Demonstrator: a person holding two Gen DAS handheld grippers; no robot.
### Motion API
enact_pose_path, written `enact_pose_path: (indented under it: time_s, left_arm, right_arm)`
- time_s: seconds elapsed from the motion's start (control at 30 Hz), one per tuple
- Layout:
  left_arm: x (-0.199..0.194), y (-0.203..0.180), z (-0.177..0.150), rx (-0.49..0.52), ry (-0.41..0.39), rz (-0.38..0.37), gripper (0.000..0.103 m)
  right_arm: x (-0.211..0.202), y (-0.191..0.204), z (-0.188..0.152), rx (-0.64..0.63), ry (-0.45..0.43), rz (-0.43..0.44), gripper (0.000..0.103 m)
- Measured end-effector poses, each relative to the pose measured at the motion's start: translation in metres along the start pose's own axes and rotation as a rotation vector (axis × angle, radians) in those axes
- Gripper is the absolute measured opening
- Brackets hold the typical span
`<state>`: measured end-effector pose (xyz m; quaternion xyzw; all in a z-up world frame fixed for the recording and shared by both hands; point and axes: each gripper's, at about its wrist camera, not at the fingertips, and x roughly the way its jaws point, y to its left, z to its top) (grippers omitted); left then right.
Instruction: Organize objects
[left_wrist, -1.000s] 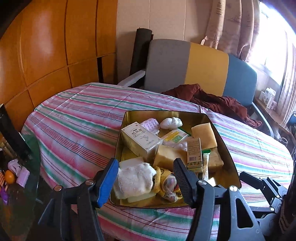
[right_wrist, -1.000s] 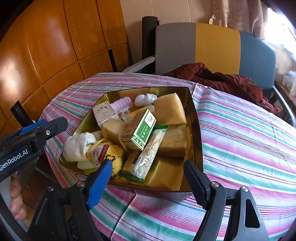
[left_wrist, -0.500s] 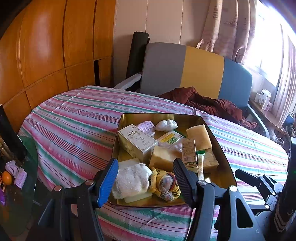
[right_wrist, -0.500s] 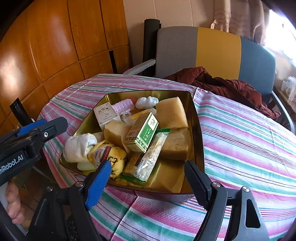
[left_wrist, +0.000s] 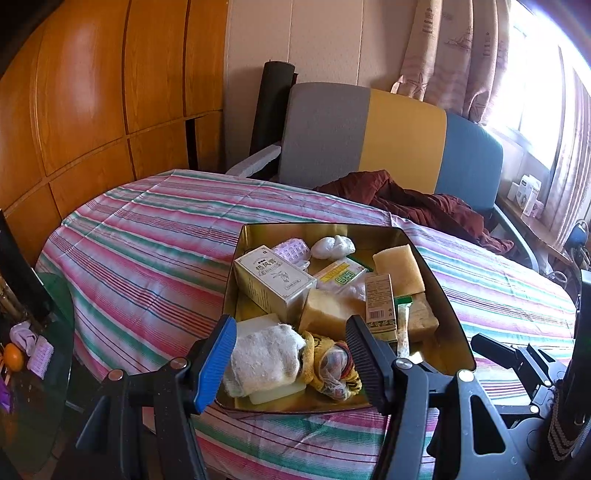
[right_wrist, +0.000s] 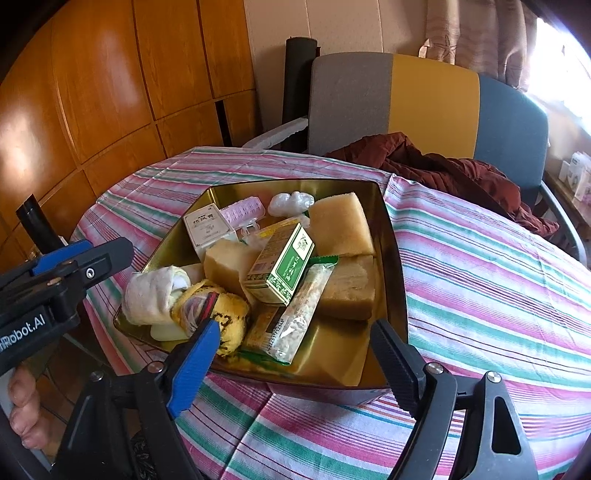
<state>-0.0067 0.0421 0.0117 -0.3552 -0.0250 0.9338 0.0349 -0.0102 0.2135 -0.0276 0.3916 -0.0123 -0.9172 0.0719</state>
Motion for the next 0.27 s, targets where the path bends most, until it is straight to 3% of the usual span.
enact_pose_path:
  time_s: [0.27]
  left_arm:
    - [-0.001, 0.0016, 0.0, 0.004, -0.012, -0.013, 0.062]
  right_arm:
    - [-0.0002, -0.0001, -0.0006, 0.002, -0.006, -0.005, 0.084]
